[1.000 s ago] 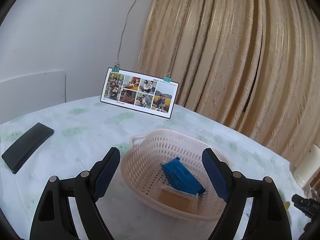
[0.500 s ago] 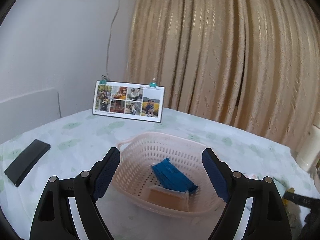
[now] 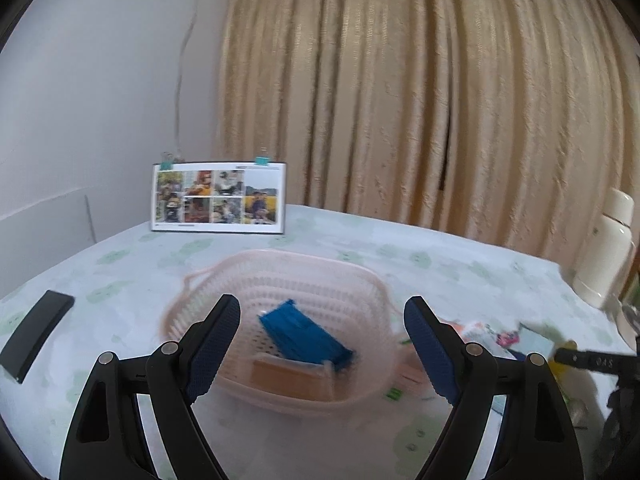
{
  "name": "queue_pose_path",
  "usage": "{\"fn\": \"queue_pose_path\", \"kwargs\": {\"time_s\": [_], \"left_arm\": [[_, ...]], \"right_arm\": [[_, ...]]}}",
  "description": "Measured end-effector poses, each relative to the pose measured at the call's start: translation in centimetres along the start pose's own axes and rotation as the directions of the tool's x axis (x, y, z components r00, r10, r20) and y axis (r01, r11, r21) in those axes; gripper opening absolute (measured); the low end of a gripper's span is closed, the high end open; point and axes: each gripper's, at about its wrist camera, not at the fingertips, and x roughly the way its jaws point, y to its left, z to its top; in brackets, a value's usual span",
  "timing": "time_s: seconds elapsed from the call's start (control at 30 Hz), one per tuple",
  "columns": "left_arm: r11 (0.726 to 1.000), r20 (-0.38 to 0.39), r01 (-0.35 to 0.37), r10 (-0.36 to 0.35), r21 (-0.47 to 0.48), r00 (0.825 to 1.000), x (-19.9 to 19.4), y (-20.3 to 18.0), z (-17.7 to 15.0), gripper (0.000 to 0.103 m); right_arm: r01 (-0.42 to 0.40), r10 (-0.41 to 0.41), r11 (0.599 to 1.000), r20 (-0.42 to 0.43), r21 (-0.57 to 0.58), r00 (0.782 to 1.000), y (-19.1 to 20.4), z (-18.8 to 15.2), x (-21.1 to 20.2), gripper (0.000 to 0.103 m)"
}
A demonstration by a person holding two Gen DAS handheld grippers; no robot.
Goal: Organize snacks
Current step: 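Open the left tool and withdraw it from the basket toward the snack pile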
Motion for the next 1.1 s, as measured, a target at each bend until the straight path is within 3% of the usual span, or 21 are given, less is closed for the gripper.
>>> {"fn": "queue_pose_path", "kwargs": {"time_s": [0.2, 0.43, 0.6, 0.77, 0.87, 1.0, 1.1], "left_arm": [[0.986, -0.032, 0.112, -0.108, 0.127, 0.994, -0.5, -4.2, -1.0, 0.084], [0.936, -0.126, 0.262, -0.239, 0.235, 0.963, -0.6, -8.8, -2.2, 0.084], [0.891, -0.276, 0.401, -0.338, 0.215, 0.9, 1.2, -10.8, -2.9, 0.082], [0.858, -0.423, 0.503, -0.417, 0.109, 0.804, 4.2, -11.3, -3.5, 0.079], [0.852, -0.5, 0.523, -0.437, 0.037, 0.747, 6.3, -11.5, -4.0, 0.066], [0.857, -0.54, 0.515, -0.428, 0.011, 0.724, 7.6, -11.7, -4.4, 0.063], [0.855, -0.545, 0.517, -0.413, 0.043, 0.73, 7.9, -12.6, -4.4, 0.063]], "right_arm": [[0.076, -0.075, 0.996, 0.018, -0.036, 0.997, 0.2, -0.2, -0.2, 0.03], [0.066, -0.066, 0.998, 0.011, -0.018, 0.998, -0.5, 0.0, -0.3, 0.031], [0.056, -0.056, 0.998, 0.007, -0.004, 0.998, -0.8, 0.0, -0.4, 0.031], [0.044, -0.044, 0.999, 0.003, 0.008, 0.999, -1.0, 0.1, -0.5, 0.031], [0.034, -0.034, 0.999, 0.0, 0.019, 0.999, -1.2, 0.2, -0.5, 0.031], [0.026, -0.026, 0.999, -0.004, 0.026, 1.0, -1.3, 0.1, -0.5, 0.031], [0.018, -0.018, 0.999, -0.007, 0.032, 1.0, -1.4, 0.1, -0.6, 0.031]]}}
